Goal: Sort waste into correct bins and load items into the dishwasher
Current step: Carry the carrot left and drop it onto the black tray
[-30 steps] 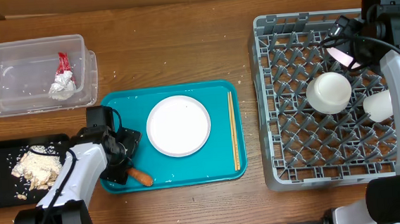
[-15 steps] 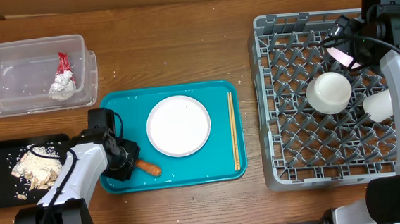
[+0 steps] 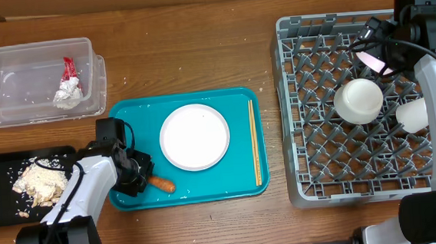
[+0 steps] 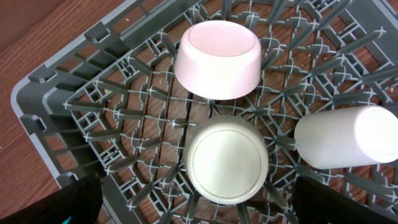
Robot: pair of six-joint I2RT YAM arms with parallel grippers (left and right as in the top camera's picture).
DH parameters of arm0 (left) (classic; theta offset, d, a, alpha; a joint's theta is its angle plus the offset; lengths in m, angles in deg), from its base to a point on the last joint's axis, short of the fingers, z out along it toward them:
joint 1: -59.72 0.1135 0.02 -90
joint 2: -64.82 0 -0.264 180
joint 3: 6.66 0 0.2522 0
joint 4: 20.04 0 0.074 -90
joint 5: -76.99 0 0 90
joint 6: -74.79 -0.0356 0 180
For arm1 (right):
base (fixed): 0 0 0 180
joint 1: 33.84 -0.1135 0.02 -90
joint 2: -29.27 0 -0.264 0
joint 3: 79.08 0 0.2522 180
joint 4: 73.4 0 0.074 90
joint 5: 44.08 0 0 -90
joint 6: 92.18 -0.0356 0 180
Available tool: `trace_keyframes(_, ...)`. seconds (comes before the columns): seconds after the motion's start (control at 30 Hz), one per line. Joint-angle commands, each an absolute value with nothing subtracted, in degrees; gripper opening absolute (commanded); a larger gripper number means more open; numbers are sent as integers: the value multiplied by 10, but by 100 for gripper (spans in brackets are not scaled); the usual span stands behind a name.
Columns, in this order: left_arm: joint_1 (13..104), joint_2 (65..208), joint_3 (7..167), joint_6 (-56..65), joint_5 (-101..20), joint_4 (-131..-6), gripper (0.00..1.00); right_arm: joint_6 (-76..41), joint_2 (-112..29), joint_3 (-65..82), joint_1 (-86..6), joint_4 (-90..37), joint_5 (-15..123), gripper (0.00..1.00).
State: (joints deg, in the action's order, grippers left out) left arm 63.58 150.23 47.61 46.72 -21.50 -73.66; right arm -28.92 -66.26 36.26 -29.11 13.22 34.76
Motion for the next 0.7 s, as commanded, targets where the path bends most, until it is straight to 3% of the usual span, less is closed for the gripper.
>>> trace_keyframes(0.0,635,1510,484,413,-239,-729,28,-290,-651,372,-292,129,340,100)
trace_keyframes(0.13,635,1509,502,385,-256,-730,20,-290,-651,373,-292,129,340,100)
trace_keyframes(0.37,635,1510,510,388,-281,-748,22,-290,-651,372,-292,129,340,100)
trace_keyframes(0.5,635,1510,510,388,-286,-758,8,-290,-651,373,-292,129,340,100)
trace_keyframes(0.67,654,1509,533,387,-286,-774,4,-290,-651,373,-292,129,340,100)
